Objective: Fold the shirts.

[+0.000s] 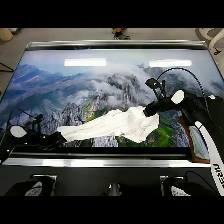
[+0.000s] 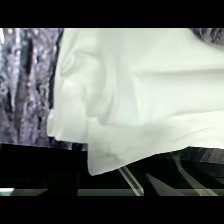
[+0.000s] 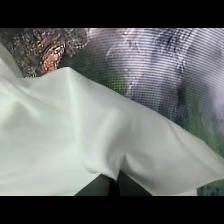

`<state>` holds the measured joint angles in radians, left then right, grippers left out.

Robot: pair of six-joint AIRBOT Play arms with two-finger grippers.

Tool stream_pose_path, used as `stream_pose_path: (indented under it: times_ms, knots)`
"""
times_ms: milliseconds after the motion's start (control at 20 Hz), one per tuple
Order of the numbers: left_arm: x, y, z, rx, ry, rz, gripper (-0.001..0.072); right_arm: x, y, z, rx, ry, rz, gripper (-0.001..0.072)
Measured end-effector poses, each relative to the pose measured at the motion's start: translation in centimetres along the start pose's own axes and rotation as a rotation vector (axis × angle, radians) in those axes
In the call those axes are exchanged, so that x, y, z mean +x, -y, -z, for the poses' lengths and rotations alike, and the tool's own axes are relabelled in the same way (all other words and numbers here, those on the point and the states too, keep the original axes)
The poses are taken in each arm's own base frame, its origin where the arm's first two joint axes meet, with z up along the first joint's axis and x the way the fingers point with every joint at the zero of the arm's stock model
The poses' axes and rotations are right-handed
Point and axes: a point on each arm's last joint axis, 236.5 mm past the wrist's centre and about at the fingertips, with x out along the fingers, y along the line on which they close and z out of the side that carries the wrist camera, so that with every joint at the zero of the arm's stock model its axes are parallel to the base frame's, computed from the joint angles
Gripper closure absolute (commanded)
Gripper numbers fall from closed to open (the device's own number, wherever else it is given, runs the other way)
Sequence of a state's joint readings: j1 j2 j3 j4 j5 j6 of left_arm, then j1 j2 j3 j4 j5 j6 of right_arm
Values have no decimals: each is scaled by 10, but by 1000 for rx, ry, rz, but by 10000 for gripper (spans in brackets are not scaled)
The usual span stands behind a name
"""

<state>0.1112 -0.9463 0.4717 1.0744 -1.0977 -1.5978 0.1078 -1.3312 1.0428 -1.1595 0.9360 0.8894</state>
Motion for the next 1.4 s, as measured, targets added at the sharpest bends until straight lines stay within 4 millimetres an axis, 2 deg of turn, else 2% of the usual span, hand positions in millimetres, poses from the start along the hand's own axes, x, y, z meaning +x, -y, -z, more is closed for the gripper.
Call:
stream_pose_path:
  times_ms: [100, 250, 350, 400, 450, 500, 700, 750, 850, 900, 950, 1050, 1100, 1200, 1250, 1350, 1400]
  knots:
    - [8, 0, 2, -13, 5, 8, 246, 0, 0, 0, -1, -2, 1, 692]
    - [14, 1, -6, -27, 47, 17, 253, 0, 0, 1, -2, -6, -1, 692]
    - [15, 1, -13, -31, 83, 19, 452, 0, -1, 2, -3, -10, -4, 692]
    - [15, 1, -16, -31, 93, 21, 495, 0, -2, 3, -3, -13, -6, 692]
    - [16, 1, -17, -32, 101, 22, 644, 0, -2, 4, -3, -16, -9, 692]
    - [15, 1, -18, -33, 105, 22, 673, 0, -2, 4, -3, -17, -9, 692]
    - [8, 8, -23, -13, 121, 34, 674, 0, -2, 6, -12, -25, -9, 692]
    - [1, 14, -27, 11, 137, 42, 674, 0, -1, 7, -24, -28, -3, 693]
    - [-26, 34, -45, 83, 208, 71, 675, -6, 5, 4, -64, -25, 25, 693]
    - [-47, 49, -56, 125, 263, 89, 676, -14, 9, -3, -89, -10, 53, 693]
    - [-76, 67, -72, 177, 346, 110, 675, -27, 16, -13, -122, 14, 93, 693]
    - [-156, 106, -103, 282, 554, 138, 676, -74, 31, -50, -204, 108, 212, 693]
    - [-205, 123, -115, 326, 675, 141, 675, -109, 37, -73, -250, 175, 291, 693]
    - [-326, 151, -129, 364, 976, 141, 675, -208, 44, -124, -339, 365, 497, 693]
    - [-390, 157, -127, 364, 1135, 123, 676, -264, 40, -142, -375, 466, 596, 693]
    - [-493, 163, -103, 348, 1394, 99, 676, -364, 18, -158, -416, 655, 749, 692]
    - [-530, 163, -86, 338, 1488, 84, 675, -405, 5, -156, -422, 729, 803, 693]
